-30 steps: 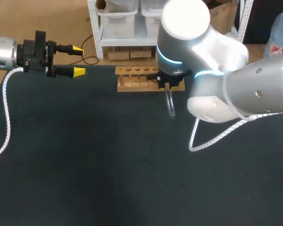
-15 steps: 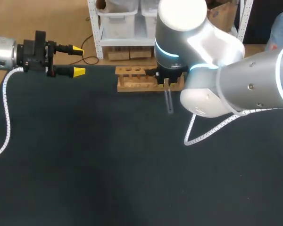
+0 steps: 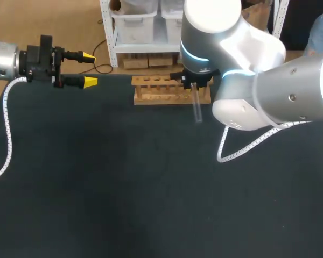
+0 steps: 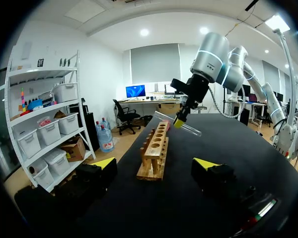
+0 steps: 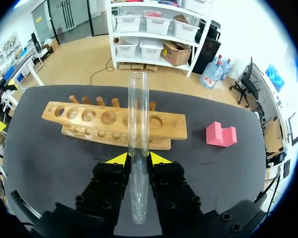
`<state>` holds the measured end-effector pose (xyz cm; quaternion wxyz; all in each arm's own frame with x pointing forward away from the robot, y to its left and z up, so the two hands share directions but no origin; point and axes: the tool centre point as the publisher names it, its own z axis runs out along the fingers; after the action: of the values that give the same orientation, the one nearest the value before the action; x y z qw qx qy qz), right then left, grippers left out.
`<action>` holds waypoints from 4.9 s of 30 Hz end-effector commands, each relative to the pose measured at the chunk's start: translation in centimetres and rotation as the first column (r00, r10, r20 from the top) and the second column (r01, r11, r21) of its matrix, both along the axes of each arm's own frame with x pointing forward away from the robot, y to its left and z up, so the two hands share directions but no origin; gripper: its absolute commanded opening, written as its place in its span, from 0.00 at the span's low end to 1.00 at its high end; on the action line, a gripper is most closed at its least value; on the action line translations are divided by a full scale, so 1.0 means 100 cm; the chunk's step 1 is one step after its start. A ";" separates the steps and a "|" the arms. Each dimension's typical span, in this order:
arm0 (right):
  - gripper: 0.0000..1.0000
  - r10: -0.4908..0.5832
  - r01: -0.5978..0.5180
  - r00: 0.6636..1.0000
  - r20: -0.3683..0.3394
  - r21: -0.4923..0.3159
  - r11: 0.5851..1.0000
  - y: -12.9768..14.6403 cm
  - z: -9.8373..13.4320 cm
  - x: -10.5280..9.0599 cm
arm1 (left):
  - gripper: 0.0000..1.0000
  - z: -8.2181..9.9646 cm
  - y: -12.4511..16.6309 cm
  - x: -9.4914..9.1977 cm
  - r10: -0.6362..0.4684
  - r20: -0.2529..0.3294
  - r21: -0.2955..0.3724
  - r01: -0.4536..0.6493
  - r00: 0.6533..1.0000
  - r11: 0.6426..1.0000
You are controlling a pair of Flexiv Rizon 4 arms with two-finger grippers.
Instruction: Grasp the test tube, adjust it, and insert it.
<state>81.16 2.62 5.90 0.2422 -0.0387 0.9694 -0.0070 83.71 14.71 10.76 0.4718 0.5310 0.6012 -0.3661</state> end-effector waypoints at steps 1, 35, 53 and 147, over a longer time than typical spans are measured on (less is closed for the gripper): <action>0.00 -0.002 0.002 1.000 -0.014 -0.005 1.000 0.003 -0.003 0.010 | 1.00 -0.001 0.000 0.000 -0.002 0.001 -0.001 0.002 1.000 1.000; 0.00 0.006 -0.008 0.997 -0.077 -0.016 1.000 0.004 -0.021 0.011 | 1.00 -0.001 0.000 0.000 -0.002 0.001 -0.001 0.002 1.000 1.000; 0.00 -0.001 0.002 1.000 -0.002 0.067 0.998 0.001 0.017 -0.016 | 1.00 -0.001 0.000 0.000 -0.002 0.001 -0.001 0.002 1.000 1.000; 0.00 -0.031 -0.197 0.618 0.785 0.194 0.961 0.012 0.119 0.052 | 1.00 -0.001 0.000 0.000 -0.002 0.001 -0.001 0.002 1.000 1.000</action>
<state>85.88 3.95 18.22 0.6323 -0.0271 0.7686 0.0933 83.71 14.71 10.76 0.4718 0.5310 0.6012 -0.3661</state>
